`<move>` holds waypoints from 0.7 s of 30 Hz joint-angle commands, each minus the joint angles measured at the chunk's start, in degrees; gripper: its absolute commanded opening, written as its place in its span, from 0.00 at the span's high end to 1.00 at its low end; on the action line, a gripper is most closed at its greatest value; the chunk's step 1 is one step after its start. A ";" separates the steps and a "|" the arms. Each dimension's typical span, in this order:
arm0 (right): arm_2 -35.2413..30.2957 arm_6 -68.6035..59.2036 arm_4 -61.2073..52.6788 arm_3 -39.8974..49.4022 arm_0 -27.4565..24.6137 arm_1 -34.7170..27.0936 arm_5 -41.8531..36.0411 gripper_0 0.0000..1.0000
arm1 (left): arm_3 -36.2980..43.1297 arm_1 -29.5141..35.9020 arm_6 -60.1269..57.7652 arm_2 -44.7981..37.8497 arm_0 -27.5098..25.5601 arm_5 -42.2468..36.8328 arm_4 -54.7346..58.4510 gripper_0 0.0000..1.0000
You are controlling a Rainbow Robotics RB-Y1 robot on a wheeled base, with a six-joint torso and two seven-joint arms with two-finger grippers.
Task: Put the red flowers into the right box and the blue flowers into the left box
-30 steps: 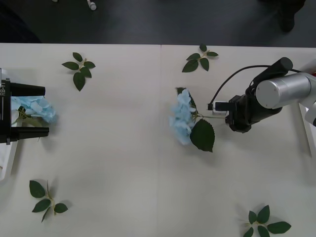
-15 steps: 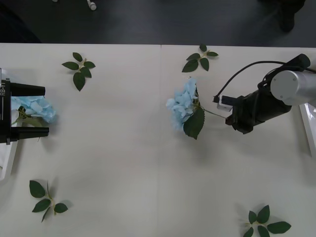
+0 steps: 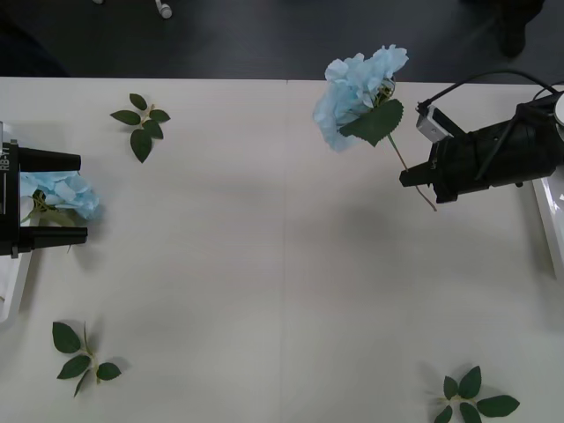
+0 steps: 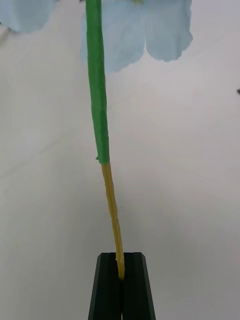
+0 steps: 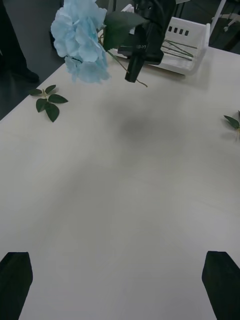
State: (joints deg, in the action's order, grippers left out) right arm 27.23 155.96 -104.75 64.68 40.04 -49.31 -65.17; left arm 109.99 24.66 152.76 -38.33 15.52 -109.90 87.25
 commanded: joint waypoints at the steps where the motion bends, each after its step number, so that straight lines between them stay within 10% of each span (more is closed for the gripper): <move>1: -0.69 -0.96 -6.69 0.18 1.00 -1.76 0.66 1.00 | 1.63 1.71 1.23 0.63 -0.58 -0.10 -0.15 0.00; 21: -0.69 -0.96 -18.03 18.90 1.00 -3.69 18.77 1.00 | 1.63 1.71 1.23 0.63 -0.58 -0.10 -0.15 0.00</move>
State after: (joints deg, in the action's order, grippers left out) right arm 26.89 155.96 -122.59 79.42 40.05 -51.16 -48.10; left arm 110.00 24.66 152.76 -38.32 15.52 -109.90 87.25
